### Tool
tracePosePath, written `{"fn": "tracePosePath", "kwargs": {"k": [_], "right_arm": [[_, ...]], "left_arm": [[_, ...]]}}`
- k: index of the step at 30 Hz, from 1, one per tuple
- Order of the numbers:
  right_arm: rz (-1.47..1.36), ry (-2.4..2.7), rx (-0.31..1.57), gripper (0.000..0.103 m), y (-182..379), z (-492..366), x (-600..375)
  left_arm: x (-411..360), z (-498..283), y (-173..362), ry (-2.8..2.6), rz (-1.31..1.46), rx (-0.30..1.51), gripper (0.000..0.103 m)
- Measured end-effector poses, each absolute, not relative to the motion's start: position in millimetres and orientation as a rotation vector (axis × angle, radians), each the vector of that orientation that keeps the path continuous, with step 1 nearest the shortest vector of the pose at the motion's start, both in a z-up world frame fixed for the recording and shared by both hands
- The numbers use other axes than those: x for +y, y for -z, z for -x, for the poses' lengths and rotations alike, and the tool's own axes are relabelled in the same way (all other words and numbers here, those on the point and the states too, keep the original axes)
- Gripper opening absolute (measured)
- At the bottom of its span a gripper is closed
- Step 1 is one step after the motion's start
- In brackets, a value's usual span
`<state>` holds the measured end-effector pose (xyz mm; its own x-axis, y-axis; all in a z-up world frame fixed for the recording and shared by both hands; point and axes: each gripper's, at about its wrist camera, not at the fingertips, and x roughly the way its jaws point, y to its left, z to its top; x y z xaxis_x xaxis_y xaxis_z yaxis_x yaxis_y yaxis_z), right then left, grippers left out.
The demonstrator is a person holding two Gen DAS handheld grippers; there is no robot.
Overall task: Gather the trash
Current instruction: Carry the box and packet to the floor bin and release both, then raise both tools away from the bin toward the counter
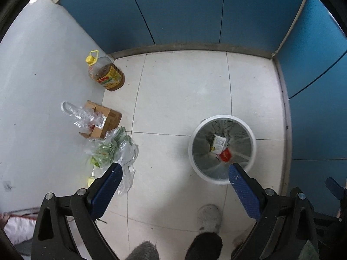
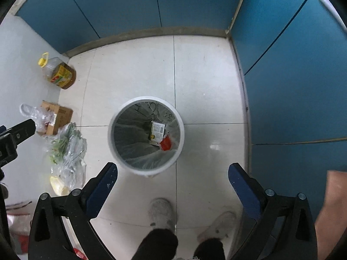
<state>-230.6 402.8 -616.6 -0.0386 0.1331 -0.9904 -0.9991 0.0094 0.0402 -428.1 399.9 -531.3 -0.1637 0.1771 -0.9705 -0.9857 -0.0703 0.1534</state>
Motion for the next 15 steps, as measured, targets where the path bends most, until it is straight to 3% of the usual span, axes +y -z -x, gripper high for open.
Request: {"fn": "tracePosePath", "kwargs": {"k": [15], "right_arm": [[0.907, -1.338, 1.123, 0.103, 406, 203, 315]], "left_arm": [[305, 400, 370, -1.370, 0.965, 1.096, 0.100]]}}
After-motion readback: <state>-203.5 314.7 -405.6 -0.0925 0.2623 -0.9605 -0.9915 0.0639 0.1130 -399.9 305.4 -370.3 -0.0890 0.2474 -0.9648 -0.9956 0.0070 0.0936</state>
